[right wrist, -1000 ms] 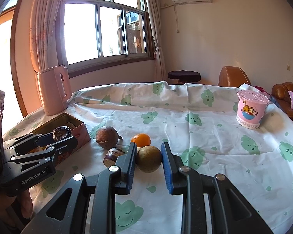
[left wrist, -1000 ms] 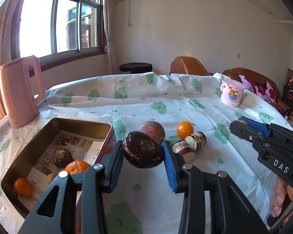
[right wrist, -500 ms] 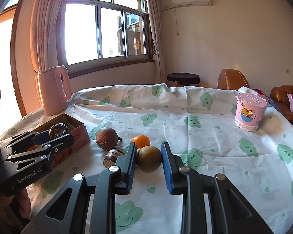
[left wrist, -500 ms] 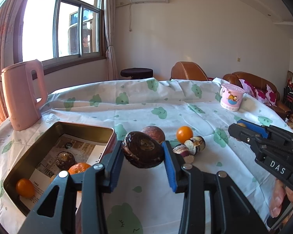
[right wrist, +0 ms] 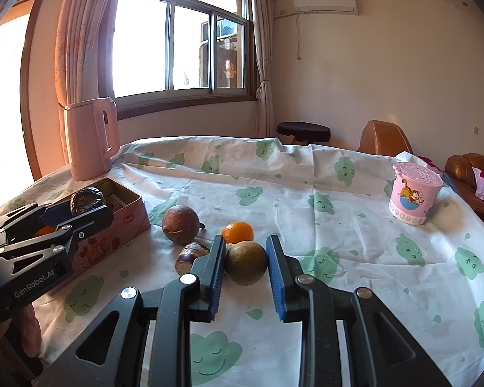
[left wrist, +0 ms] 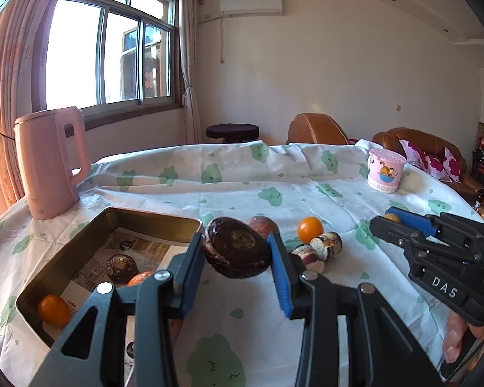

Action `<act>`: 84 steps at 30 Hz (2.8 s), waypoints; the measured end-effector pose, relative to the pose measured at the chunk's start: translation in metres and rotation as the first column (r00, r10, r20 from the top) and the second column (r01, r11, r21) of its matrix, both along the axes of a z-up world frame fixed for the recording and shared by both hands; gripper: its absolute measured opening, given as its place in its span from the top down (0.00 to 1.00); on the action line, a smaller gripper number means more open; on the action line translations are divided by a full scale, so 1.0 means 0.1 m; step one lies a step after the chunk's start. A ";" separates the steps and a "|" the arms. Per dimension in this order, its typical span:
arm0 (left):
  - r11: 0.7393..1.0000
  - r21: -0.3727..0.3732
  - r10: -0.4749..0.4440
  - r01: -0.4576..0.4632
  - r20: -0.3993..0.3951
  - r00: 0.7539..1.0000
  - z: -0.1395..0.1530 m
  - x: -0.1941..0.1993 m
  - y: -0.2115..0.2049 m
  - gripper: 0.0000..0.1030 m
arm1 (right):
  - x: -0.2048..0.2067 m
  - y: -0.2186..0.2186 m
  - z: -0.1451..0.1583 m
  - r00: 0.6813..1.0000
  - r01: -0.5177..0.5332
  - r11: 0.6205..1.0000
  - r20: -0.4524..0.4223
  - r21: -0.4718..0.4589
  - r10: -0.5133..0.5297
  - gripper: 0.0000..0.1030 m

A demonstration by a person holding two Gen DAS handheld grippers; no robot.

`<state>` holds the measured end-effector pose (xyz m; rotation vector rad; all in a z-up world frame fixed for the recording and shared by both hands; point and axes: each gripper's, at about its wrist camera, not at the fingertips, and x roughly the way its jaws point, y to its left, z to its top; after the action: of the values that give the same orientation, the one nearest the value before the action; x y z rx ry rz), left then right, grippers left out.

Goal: Organize fruits
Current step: 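Lift the yellow-brown fruit with the right tool while the left tool lifts the dark fruit, then carry the yellow-brown fruit over the tin with the right tool while the left tool carries the dark fruit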

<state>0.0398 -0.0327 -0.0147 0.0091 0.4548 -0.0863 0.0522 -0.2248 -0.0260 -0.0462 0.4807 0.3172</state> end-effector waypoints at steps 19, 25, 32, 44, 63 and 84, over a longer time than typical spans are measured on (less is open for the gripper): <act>0.993 -0.052 0.106 -0.106 -0.006 0.994 0.05 -0.11 0.60 0.60 | -0.08 0.68 0.11 0.988 -0.153 0.988 -0.004 -0.014 0.153 0.73; 0.990 -0.056 0.133 -0.133 -0.015 0.991 0.05 -0.12 0.77 0.60 | -0.13 0.87 0.19 0.981 -0.194 0.981 0.009 -0.031 0.194 0.73; 0.985 -0.058 0.160 -0.161 -0.022 0.987 0.05 -0.14 0.94 0.60 | -0.21 1.10 0.29 0.971 -0.237 0.970 0.028 -0.055 0.239 0.73; 0.977 -0.067 0.199 -0.201 -0.036 0.979 0.03 -0.15 1.17 0.60 | -0.29 1.46 0.34 0.954 -0.295 0.952 0.037 -0.084 0.298 0.73; 0.964 -0.066 0.250 -0.256 -0.081 0.965 -0.04 -0.09 1.49 0.60 | -0.27 1.83 0.22 0.937 -0.346 0.931 0.010 -0.116 0.349 0.73; 0.960 -0.069 0.261 -0.272 -0.136 0.956 -0.15 0.04 1.66 0.60 | -0.19 2.02 0.01 0.929 -0.369 0.921 -0.039 -0.125 0.368 0.73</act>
<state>0.0434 0.1335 -0.0297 -0.1447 0.5741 0.1605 0.0331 -0.0223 -0.0253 -0.2643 0.5063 0.6571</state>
